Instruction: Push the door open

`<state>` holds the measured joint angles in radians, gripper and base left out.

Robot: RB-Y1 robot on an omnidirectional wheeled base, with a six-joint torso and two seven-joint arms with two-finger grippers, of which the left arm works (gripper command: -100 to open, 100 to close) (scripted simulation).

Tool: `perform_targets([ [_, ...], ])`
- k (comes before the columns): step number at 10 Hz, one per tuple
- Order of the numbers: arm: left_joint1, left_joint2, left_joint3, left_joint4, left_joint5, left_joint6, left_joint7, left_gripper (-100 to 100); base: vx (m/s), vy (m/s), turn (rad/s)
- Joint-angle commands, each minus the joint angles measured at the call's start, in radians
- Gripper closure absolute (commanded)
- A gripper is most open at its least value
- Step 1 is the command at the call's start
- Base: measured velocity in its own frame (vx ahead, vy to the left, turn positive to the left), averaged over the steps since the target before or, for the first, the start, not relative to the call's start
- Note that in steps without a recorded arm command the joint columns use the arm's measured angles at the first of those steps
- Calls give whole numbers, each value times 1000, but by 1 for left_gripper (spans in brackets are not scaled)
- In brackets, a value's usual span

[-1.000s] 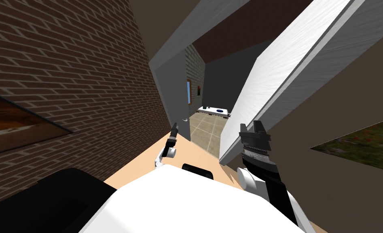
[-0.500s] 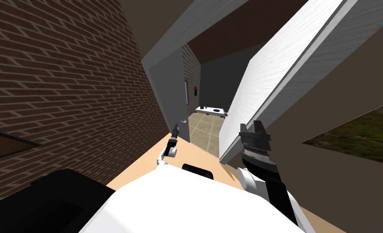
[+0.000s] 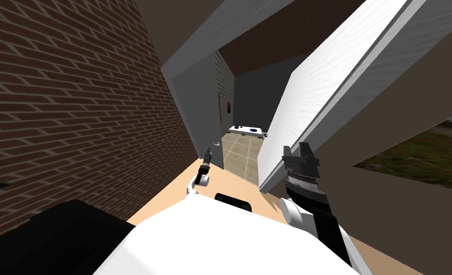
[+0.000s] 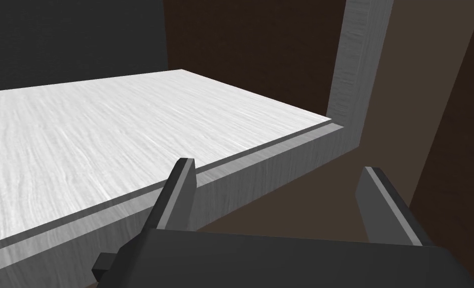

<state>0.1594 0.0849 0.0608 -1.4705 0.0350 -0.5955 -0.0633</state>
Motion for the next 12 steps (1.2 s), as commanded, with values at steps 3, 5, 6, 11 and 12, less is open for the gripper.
perform_targets([
  [3, -46, -3, 5, 115, 9, -27, -2, -100, 43, 119, -160],
  [5, -69, -5, 7, 183, 14, -42, -2, -100, 35, 145, -151],
  [6, -80, -6, 8, 212, 17, -49, -2, -100, 36, 141, -134],
  [11, -124, -12, 13, 330, 27, -77, -2, -100, 27, 101, -119],
  [12, -135, -14, 14, 360, 30, -83, -2, -100, 14, 128, -155],
])
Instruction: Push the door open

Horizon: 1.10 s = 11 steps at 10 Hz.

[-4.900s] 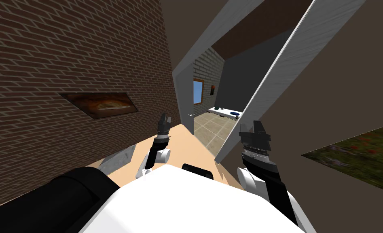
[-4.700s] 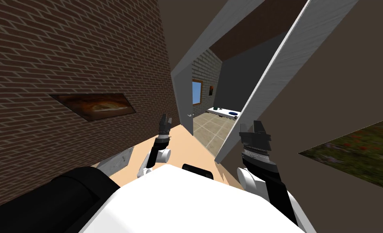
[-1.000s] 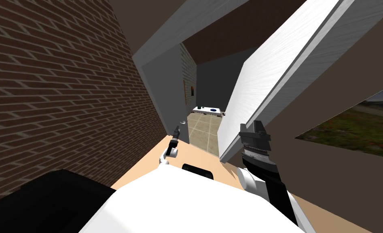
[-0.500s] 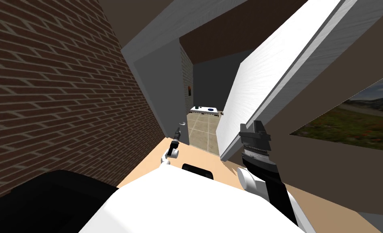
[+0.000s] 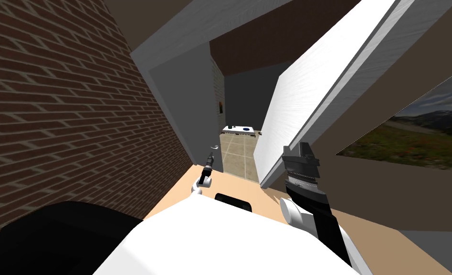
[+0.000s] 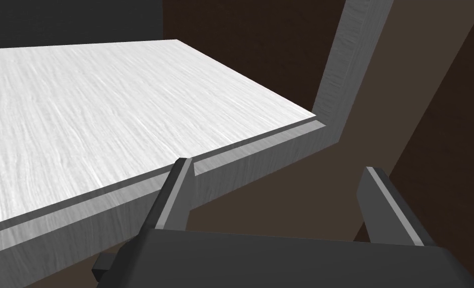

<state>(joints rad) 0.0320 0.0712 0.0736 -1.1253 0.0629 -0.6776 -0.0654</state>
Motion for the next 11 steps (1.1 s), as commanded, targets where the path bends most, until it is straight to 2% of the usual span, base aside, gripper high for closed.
perform_targets([
  [1, -18, -3, 2, 50, 4, -8, 0, -100, 25, 154, -122],
  [2, -18, -3, 2, 51, 4, -8, 0, -100, 20, 107, -54],
  [6, -57, -12, 6, 160, 13, -33, 0, -100, 12, 105, -123],
  [11, -99, -26, 11, 277, 23, -59, 0, -100, 7, 138, -116],
])
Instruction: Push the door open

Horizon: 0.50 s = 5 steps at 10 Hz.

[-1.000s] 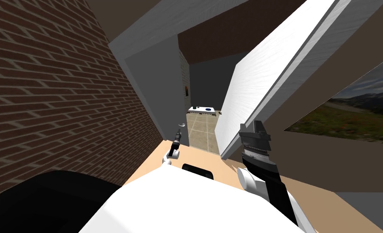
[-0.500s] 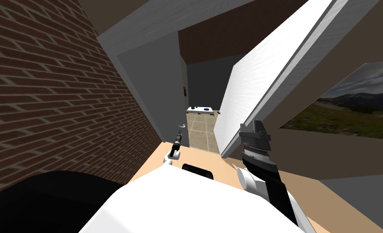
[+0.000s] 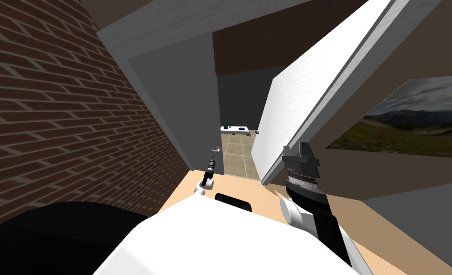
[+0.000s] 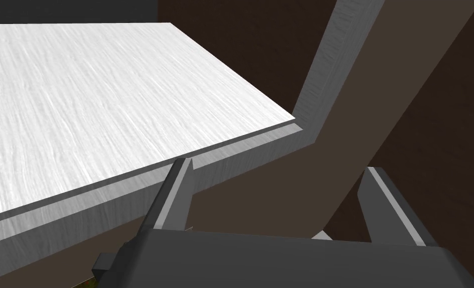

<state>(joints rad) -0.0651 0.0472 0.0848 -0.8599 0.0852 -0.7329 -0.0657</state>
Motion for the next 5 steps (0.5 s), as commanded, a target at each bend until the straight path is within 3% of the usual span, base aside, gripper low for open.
perform_targets([
  [1, -8, -5, 0, 30, 2, -8, 0, -100, 2, 104, -88],
  [2, -21, -10, 2, 68, 5, -17, 0, -100, -18, 149, -125],
  [5, -38, -18, 4, 115, 9, -27, 0, -100, -7, 125, -92],
])
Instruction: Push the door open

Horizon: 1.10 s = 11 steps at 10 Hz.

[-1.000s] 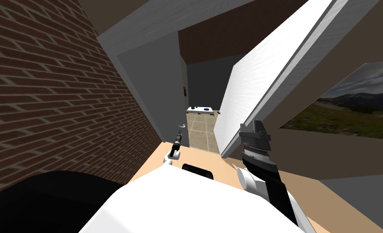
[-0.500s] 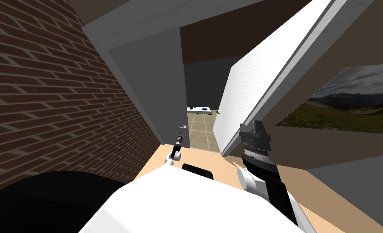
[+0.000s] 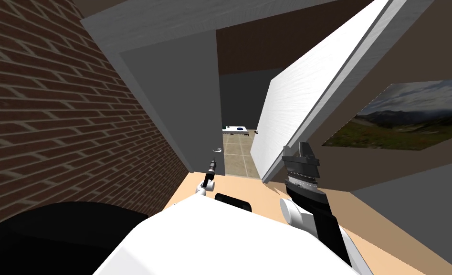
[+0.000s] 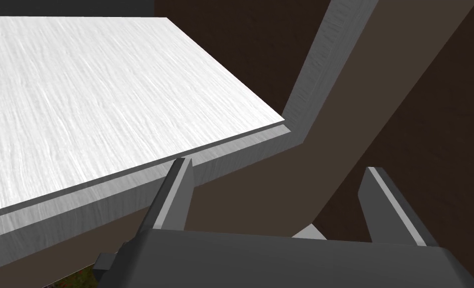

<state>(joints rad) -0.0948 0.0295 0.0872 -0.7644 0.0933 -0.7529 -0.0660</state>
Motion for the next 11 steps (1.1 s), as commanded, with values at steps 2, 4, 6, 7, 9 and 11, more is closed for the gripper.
perform_targets([
  [2, -23, -8, 3, 58, 5, -16, 0, -100, 0, 83, -85],
  [4, -27, -11, 3, 70, 5, -21, 0, -100, -4, 83, -69],
  [6, -26, 7, 6, 77, 7, -27, 0, -100, 113, 46, -26],
  [7, -26, 12, 7, 79, 8, -30, 0, -100, 185, 34, -19],
  [9, -25, 17, 10, 83, 9, -35, 1, -100, 198, 21, -23],
  [11, -24, 13, 13, 87, 11, -40, 1, -100, 205, 33, -25],
])
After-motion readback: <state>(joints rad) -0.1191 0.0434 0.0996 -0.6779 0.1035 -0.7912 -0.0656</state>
